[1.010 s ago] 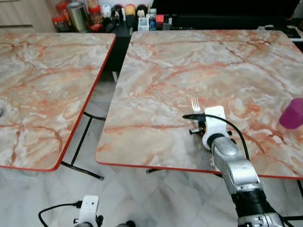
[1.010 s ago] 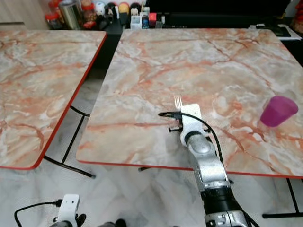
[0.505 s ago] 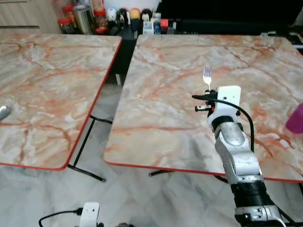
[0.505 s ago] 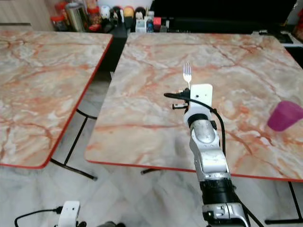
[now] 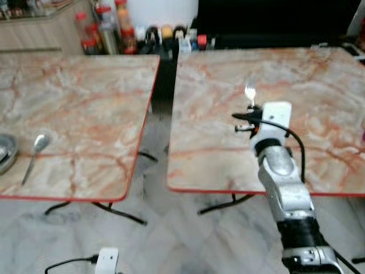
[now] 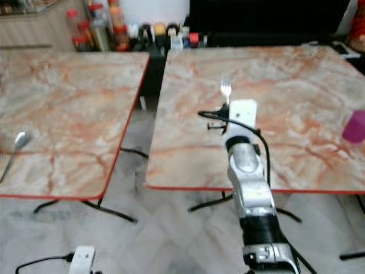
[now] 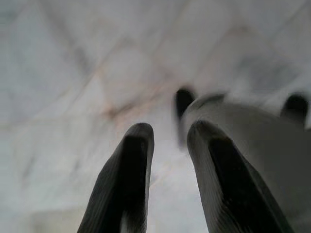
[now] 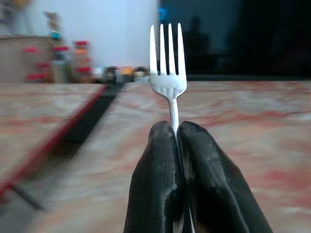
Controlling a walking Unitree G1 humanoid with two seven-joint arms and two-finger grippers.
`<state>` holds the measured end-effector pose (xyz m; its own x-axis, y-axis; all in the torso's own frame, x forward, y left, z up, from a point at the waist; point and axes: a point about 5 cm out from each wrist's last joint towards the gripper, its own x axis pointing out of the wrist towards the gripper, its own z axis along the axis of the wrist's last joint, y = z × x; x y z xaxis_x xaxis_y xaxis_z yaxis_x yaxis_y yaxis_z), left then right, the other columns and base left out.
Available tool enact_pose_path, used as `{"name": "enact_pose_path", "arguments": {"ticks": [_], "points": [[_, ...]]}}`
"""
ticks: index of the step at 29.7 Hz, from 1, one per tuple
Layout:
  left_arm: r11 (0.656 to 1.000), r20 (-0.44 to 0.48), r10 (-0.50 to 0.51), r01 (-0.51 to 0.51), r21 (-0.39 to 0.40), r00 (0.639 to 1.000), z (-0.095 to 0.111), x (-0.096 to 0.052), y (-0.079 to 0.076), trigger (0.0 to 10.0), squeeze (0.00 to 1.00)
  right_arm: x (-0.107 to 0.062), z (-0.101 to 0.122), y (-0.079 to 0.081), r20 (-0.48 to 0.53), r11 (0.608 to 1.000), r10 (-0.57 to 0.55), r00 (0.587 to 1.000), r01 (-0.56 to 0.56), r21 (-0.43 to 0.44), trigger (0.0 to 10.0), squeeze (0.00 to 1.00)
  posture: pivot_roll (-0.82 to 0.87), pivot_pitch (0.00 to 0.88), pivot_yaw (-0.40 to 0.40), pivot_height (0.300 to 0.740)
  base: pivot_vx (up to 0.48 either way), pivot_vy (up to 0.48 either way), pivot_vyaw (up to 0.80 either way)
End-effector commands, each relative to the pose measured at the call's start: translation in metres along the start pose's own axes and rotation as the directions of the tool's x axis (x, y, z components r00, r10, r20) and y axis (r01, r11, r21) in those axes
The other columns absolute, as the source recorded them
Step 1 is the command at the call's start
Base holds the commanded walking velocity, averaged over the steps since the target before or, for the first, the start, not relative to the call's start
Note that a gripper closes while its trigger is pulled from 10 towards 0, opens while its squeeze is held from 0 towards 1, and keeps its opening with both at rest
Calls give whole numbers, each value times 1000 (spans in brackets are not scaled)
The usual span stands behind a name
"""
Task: Setting the table
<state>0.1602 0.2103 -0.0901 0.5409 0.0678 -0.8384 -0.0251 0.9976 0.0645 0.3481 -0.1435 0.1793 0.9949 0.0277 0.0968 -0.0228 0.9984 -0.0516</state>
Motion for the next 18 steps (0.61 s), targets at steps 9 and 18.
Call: {"name": "enact_pose_path", "arguments": {"ticks": [9, 18], "points": [[1000, -21, 22, -22, 9, 1000, -6, -2, 12, 10000, 0, 1, 3, 4, 26, 1000, 10, 1000, -10, 1, 10000, 0, -4, 115, 38, 740, 0, 480, 0], [1000, -17, 23, -23, 7, 1000, -5, -2, 8, 10000, 0, 1, 2, 3, 22, 1000, -5, 1000, 5, 5, 10000, 0, 2, 127, 42, 740, 0, 480, 0]]}}
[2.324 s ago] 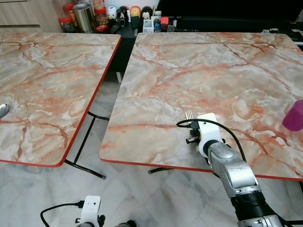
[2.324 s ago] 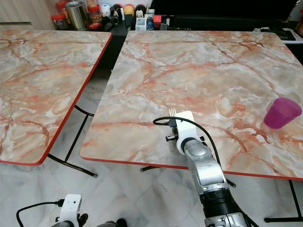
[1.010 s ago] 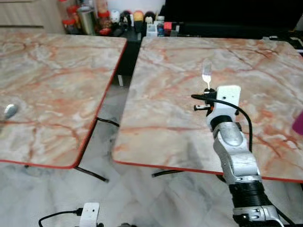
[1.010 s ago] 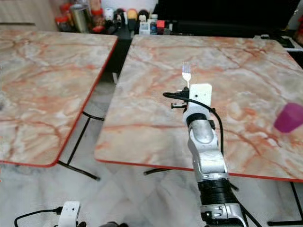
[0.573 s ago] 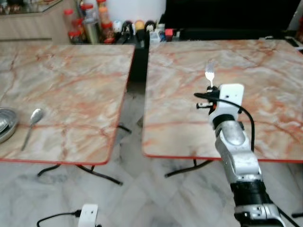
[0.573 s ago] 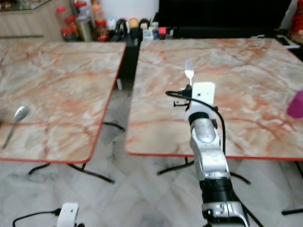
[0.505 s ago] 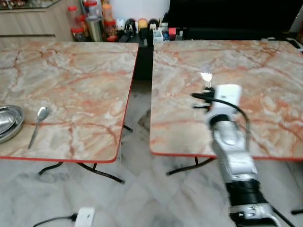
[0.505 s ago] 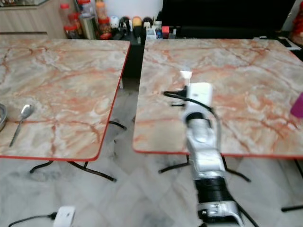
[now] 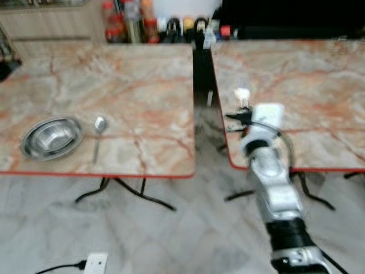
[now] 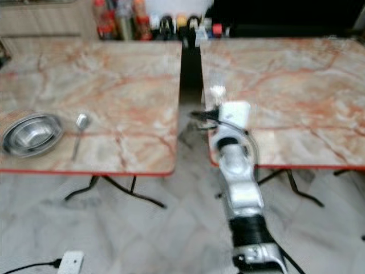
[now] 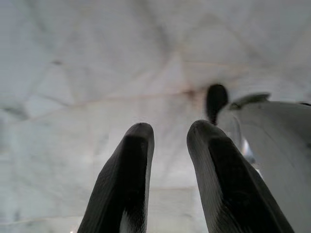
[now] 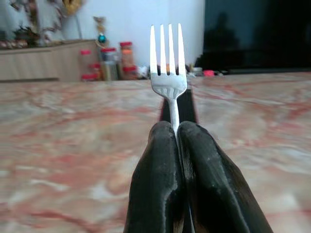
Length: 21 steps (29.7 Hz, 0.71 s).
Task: Setting the table
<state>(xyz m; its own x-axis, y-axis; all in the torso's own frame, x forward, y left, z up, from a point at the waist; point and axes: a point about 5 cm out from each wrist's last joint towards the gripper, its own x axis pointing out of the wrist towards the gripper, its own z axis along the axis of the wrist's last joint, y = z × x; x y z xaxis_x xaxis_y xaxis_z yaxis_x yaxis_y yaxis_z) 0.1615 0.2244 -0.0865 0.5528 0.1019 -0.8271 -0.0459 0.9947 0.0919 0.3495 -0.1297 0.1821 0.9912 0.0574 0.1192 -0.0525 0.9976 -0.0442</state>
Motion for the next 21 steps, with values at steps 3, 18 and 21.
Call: {"name": "enact_pose_path", "arguments": {"ticks": [3, 18, 21], "points": [[1000, -31, -13, 13, 8, 999, -8, 0, -8, 10000, 0, -1, -1, -12, 1, 999, -41, 999, 41, -8, 10000, 0, 3, 128, 43, 740, 0, 480, 0], [1000, -11, -21, 21, 18, 1000, 3, 2, -16, 10000, 0, -1, 1, -12, 21, 999, -45, 999, 45, 12, 10000, 0, 2, 114, 46, 740, 0, 477, 0], [1000, -8, -21, 21, 20, 1000, 3, 2, -16, 10000, 0, -1, 1, -12, 22, 999, -44, 999, 44, 10, 10000, 0, 2, 111, 46, 740, 0, 400, 0]]}}
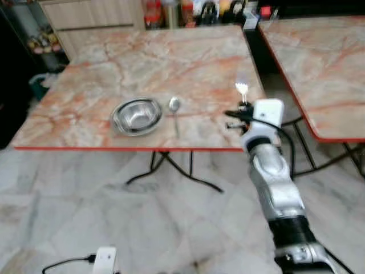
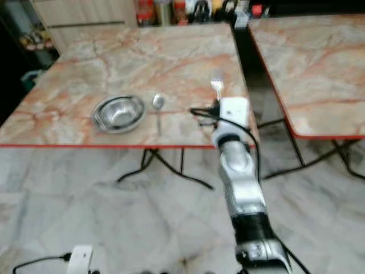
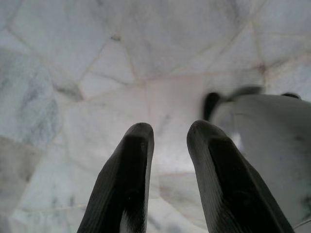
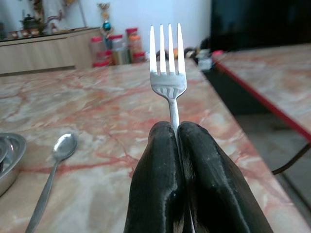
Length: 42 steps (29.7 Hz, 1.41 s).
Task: Setting the table
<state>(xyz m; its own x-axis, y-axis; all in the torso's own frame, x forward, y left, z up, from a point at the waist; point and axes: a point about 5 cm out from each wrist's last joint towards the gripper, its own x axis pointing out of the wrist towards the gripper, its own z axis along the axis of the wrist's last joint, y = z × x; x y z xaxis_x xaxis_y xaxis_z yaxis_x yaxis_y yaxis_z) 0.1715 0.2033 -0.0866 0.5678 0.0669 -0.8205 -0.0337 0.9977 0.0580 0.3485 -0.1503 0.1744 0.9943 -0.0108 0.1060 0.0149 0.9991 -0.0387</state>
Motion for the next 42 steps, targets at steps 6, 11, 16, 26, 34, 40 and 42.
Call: {"name": "enact_pose_path", "arguments": {"ticks": [6, 11, 16, 26, 34, 40, 42], "points": [[999, -9, 16, -16, 41, 1000, -3, -1, 8, 10000, 0, 2, 8, 9, 33, 1000, 26, 999, -26, 11, 10000, 0, 2, 109, 46, 740, 0, 0, 0], [999, -2, 27, -27, 29, 1000, 0, -2, 14, 10000, 0, 2, 8, 9, 34, 1000, 27, 999, -28, 10, 10000, 0, 5, 117, 46, 740, 0, 0, 0], [999, -1, 33, -33, 27, 999, 0, -2, 21, 10000, 0, 2, 7, 10, 32, 1000, 29, 999, -30, 10, 10000, 0, 7, 120, 47, 740, 0, 0, 0], [999, 4, 34, -34, 29, 999, 0, -2, 19, 10000, 0, 2, 5, 10, 17, 1000, 30, 999, -30, 4, 10000, 0, 8, 123, 46, 740, 229, 0, 0], [999, 6, 31, -31, 36, 999, 0, -2, 17, 10000, 0, 0, 0, 9, -4, 999, 33, 999, -33, -13, 10000, 0, 2, 122, 48, 740, 358, 0, 0], [999, 4, 28, -28, 39, 1000, -1, -2, 17, 10000, 0, 0, -1, 7, -13, 999, 31, 999, -31, -21, 10000, 0, -2, 114, 47, 740, 365, 0, 0], [999, 4, 27, -27, 40, 1000, -1, -2, 16, 10000, 0, 0, -1, 7, -14, 999, 31, 999, -32, -22, 10000, 0, -6, 109, 46, 740, 364, 0, 0]]}}
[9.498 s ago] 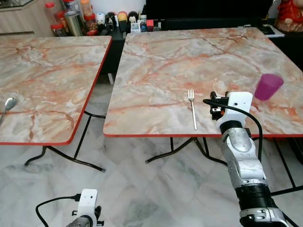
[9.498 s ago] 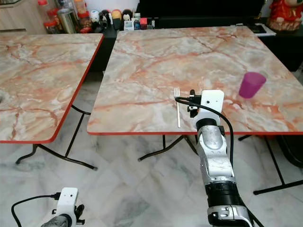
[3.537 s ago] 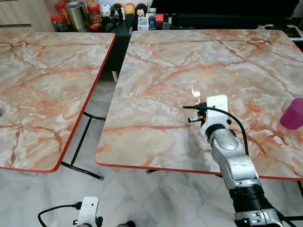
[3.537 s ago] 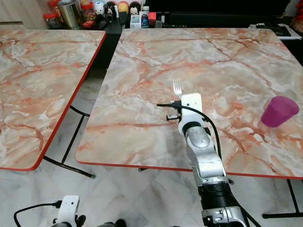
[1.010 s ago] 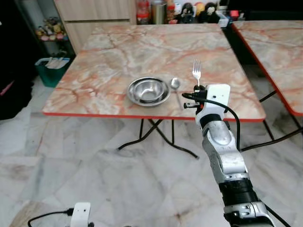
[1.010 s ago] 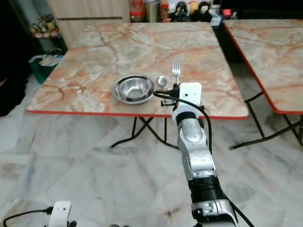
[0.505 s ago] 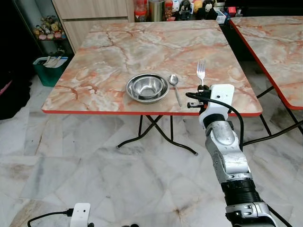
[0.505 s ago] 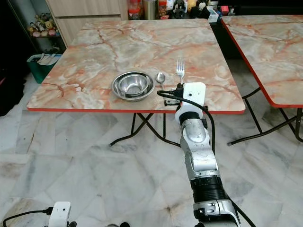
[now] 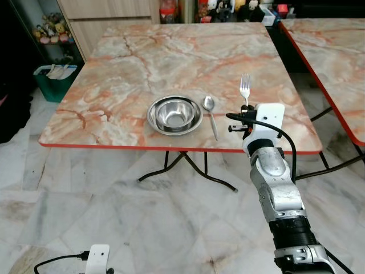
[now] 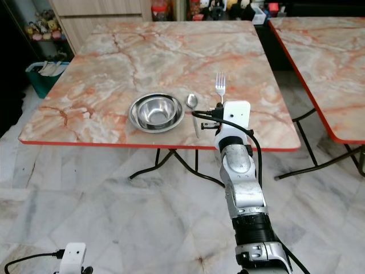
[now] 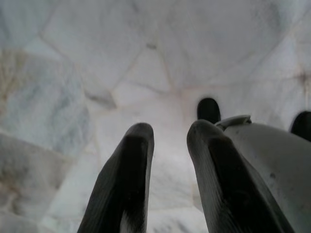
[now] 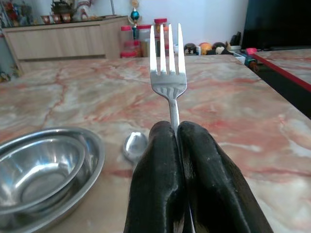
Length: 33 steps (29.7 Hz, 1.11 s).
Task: Setting the table
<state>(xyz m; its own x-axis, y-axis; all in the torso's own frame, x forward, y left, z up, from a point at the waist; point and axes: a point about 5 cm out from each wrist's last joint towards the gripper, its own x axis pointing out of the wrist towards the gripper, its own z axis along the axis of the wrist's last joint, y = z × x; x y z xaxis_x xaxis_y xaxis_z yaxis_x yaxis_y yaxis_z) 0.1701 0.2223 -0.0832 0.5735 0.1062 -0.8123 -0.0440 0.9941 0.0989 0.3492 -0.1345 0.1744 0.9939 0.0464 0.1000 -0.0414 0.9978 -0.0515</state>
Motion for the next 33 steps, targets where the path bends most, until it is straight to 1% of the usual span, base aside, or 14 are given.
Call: {"name": "enact_pose_path", "arguments": {"ticks": [1, 10, 16, 20, 23, 26, 33], "points": [[1000, -5, -13, 13, 27, 1000, -2, 0, -3, 10000, 0, -1, -2, -9, -11, 1000, -26, 1000, 25, -16, 10000, 0, -6, 109, 46, 740, 364, 0, 0], [999, -5, -18, 18, 27, 1000, -1, 0, -5, 10000, 0, -3, -5, -11, -33, 999, -31, 999, 31, -27, 10000, 0, -8, 114, 43, 740, 367, 0, 0], [1000, -6, -18, 18, 25, 1000, -1, 1, -7, 10000, 0, -6, -13, -13, -64, 999, -37, 997, 35, -31, 10000, 0, -7, 119, 41, 740, 366, 0, 0], [1000, -9, -16, 16, 27, 1000, 0, 1, -7, 10000, 0, -7, -23, -13, -108, 999, -28, 994, 24, -37, 10000, 0, -8, 123, 40, 740, 329, 0, 0], [1000, -9, -13, 13, 26, 1000, 0, 1, -7, 10000, 0, -9, -33, -14, -140, 999, -31, 990, 29, -22, 10000, 0, -5, 124, 39, 740, 85, 0, 0], [1000, -8, -11, 11, 25, 1000, 0, 1, -6, 10000, 0, -10, -34, -14, -142, 999, -31, 989, 28, -25, 10000, 0, -2, 126, 38, 740, 0, 0, 0], [1000, -3, -8, 8, 25, 1000, 0, 1, -6, 10000, 0, -10, -35, -17, -145, 999, -32, 989, 29, -26, 10000, 0, -5, 125, 39, 740, 296, 0, 0]]}}
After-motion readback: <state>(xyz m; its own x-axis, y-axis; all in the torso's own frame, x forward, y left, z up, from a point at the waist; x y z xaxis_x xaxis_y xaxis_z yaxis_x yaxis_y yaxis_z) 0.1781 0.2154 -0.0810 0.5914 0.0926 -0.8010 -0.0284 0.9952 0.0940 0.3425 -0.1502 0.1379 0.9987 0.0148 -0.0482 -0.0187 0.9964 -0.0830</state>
